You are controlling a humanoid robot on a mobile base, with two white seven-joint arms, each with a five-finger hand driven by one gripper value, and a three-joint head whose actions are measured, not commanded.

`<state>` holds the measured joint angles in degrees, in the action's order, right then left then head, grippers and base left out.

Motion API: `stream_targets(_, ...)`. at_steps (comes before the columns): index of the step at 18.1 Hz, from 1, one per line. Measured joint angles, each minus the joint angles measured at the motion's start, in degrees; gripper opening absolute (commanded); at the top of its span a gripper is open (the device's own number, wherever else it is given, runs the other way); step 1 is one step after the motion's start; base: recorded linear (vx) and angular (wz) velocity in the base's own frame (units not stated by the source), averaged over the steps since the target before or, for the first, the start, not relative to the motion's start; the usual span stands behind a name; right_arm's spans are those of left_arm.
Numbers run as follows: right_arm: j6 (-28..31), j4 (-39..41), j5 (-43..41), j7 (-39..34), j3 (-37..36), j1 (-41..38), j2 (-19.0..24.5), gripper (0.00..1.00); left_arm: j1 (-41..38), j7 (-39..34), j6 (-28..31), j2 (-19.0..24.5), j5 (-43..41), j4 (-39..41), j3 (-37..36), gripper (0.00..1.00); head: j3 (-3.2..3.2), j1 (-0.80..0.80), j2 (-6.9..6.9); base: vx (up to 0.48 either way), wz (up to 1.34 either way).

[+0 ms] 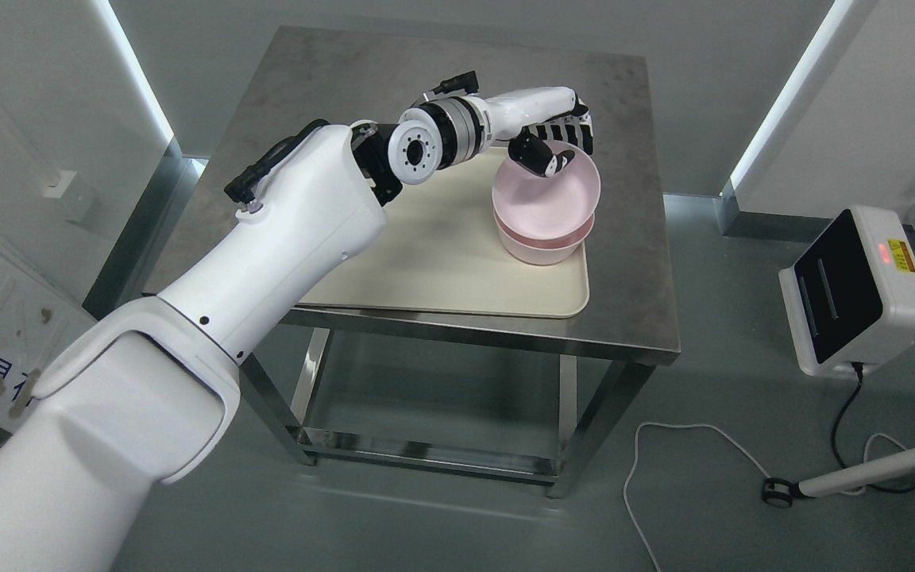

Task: Stack pink IKEA bowls on left shelf middle
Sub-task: 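Lower the held bowl into the other pink bowl and open the hand, then move the left hand to the rim of the stacked bowls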

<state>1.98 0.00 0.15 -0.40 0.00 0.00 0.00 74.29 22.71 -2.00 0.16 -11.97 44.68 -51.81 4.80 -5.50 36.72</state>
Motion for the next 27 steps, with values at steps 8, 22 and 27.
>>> stream_targets(8, 0.0, 0.0, -0.1, 0.0, 0.0, 0.0, 0.0, 1.0, -1.4, 0.3, -1.2, -0.1, -1.1, 0.7, 8.5, 0.78, 0.0, 0.0, 0.0, 0.0, 0.0)
stream_targets(22, 0.0, 0.0, 2.4, 0.0, 0.0, 0.0, 0.0, 1.0, -26.6, 0.6, -5.0, -0.1, 2.8, 29.2, 29.3, 0.99, 0.0, 0.0, 0.0, 0.0, 0.0)
stream_targets(27, 0.0, 0.0, 1.3, 0.0, 0.0, 0.0, 0.0, 1.0, -33.8, 3.1, -7.6, -0.1, -9.2, 36.1, 27.9, 0.96, 0.0, 0.0, 0.0, 0.0, 0.0)
